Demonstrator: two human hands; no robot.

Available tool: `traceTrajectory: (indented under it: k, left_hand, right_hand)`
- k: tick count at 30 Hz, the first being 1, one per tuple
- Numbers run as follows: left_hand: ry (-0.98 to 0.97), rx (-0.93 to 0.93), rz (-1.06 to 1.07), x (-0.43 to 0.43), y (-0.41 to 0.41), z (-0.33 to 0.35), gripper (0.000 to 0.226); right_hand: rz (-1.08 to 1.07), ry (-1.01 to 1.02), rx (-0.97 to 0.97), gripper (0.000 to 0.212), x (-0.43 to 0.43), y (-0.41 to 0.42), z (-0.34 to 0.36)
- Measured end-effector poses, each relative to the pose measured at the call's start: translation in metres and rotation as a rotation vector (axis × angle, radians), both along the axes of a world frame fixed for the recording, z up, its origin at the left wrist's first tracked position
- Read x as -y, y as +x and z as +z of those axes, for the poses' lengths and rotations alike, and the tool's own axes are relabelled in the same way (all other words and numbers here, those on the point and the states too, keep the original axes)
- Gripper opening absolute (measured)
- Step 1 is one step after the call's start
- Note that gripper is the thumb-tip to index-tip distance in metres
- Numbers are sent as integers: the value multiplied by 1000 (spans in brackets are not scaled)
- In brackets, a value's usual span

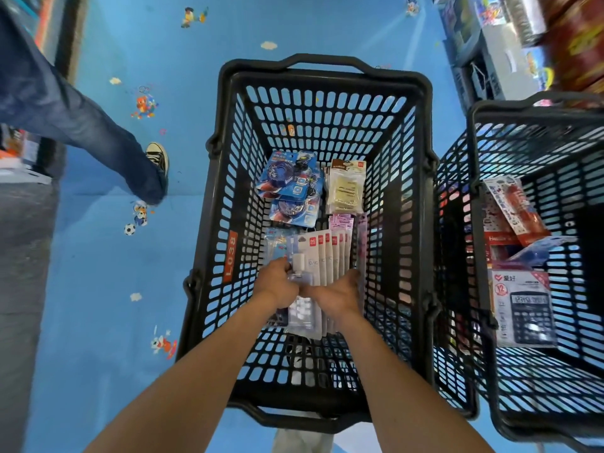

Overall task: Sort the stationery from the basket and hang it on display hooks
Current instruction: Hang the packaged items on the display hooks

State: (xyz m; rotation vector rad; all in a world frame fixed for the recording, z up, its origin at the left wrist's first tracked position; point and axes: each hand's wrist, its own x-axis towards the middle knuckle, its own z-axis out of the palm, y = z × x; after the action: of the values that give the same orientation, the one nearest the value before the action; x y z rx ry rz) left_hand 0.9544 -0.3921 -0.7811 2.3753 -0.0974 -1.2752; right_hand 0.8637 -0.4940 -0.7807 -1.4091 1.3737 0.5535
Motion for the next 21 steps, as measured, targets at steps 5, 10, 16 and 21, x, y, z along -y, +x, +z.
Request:
traceTrajectory:
  k: [5,10,16,21]
  left_hand:
    - [-37,-103,132,-2,4,8,24]
    - [-95,-224,316,-5,7,14,51]
    - [-367,-449,525,5,13,61,56]
    - [-586,-611,571,25,21,125,71]
  right_hand:
    - [-10,15,20,152,5,2,5]
    - [-61,48,131,164,11,-2,22]
    - [-216,42,431,131,26,3,50]
    - [-235,204,606,96,37,20,124]
